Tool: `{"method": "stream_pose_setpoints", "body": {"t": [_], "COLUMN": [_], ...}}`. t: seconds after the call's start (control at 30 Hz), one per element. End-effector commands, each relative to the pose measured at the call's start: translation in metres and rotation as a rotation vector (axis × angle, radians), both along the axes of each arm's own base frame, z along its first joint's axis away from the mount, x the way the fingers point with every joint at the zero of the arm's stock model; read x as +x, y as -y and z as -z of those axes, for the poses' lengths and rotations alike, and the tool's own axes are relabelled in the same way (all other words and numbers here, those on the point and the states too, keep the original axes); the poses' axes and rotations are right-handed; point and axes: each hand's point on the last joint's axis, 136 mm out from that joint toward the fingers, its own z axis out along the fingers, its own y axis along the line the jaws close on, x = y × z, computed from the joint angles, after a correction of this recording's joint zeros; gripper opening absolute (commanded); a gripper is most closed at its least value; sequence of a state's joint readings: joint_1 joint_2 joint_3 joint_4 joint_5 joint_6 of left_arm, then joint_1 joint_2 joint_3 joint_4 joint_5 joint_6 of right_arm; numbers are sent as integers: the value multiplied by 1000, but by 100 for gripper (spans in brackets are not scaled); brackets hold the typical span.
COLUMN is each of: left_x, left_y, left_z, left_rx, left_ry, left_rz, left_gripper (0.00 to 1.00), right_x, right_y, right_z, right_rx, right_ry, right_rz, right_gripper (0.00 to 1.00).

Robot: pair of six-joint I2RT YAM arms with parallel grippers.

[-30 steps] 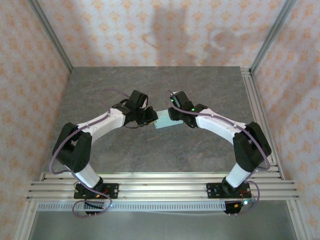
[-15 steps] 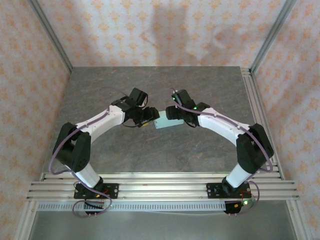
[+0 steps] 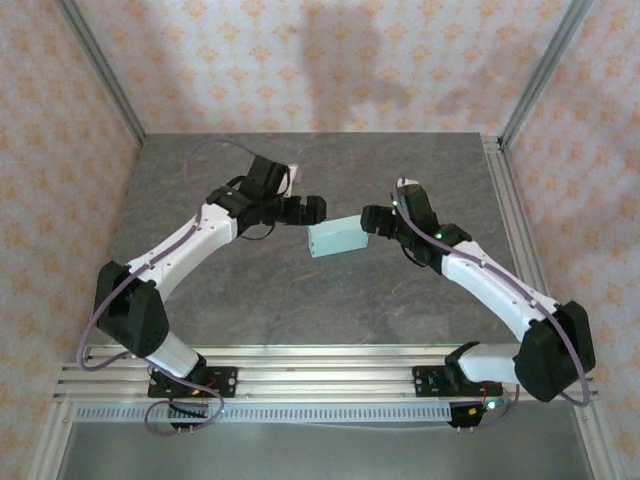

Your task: Fold the paper box

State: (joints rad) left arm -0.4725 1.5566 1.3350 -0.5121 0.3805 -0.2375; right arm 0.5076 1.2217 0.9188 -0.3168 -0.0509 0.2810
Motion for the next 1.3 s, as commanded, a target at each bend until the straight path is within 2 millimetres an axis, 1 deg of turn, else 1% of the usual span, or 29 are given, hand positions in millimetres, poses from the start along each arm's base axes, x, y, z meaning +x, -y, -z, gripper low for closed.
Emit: {"method": "stream_pose_setpoints", "body": {"t": [0.0,0.07,0.17,0.2,0.27,0.37,0.53,0.6,0.63,0.73,0.77,0.83,0.9,1.0,1.1,1.2,1.27], "left_x": [4,2,-1,0,1,6,11,12,12,13,13,14,14,13,12,14,17], "left_y": [14,21,31,33,35,39,54,56,58,59,59,59,59,58,54,49,41], "left_z": [-19,-15,-16,-18,-13,2,36,44,58,71,74,81,86,90,88,84,81], "left_rx": [135,161,174,185,225,346,493,509,514,534,543,566,593,634,664,717,768], "left_ry": [208,239,258,269,268,251,196,174,140,111,103,88,77,76,77,108,127], "left_rz": [267,364,479,505,557,605,683,699,718,729,732,734,736,737,724,691,647], "left_gripper": [100,100,100,100,99,98,98,98,97,94,92,84,80,69,55,49,40], "right_x": [-13,-18,-25,-27,-30,-31,-33,-35,-36,-40,-41,-42,-43,-44,-44,-44,-44], "right_y": [16,21,27,29,32,35,33,34,36,39,40,41,42,43,42,43,43], "right_z": [-5,-6,-6,-6,-7,-8,-9,-9,-10,-10,-10,-10,-10,-10,-9,-8,-7], "right_rx": [-11,-18,-25,-28,-26,-10,27,25,24,17,17,17,19,19,18,17,15], "right_ry": [6,7,6,4,6,9,-2,-1,1,4,5,5,6,7,6,6,5], "right_rz": [38,45,54,57,67,92,104,107,110,116,117,119,120,123,121,121,120], "right_gripper": [87,87,87,87,87,86,86,86,86,86,86,86,86,86,86,86,86]}}
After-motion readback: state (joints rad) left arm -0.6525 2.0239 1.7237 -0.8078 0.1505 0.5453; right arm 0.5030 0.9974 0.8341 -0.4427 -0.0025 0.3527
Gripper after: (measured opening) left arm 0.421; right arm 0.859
